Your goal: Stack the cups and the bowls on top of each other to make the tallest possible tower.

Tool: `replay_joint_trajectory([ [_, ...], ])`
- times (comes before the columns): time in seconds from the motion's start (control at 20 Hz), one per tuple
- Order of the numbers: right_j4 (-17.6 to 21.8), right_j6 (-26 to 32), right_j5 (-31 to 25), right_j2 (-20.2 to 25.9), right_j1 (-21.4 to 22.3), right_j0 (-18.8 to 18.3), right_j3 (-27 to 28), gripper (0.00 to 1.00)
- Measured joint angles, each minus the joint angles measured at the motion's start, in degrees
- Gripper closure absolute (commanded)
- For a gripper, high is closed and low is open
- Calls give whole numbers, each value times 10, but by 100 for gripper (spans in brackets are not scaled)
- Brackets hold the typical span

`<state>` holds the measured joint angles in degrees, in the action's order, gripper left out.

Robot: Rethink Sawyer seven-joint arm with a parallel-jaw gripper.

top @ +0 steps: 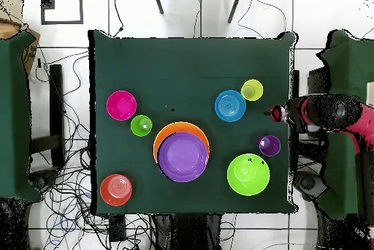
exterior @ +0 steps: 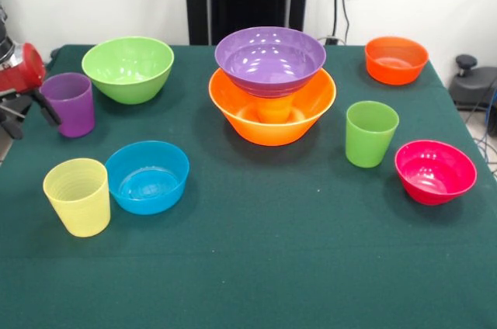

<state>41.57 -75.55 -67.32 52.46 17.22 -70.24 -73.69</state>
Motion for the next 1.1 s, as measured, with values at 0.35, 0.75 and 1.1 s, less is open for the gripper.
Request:
replay_joint_trajectory([
  [0.35,2,5,0,-2,-15,3,19,0],
  [0.75,5,5,0,-10,-31,17,43,0],
  [1.1,9,5,0,-23,-52,42,73,0],
])
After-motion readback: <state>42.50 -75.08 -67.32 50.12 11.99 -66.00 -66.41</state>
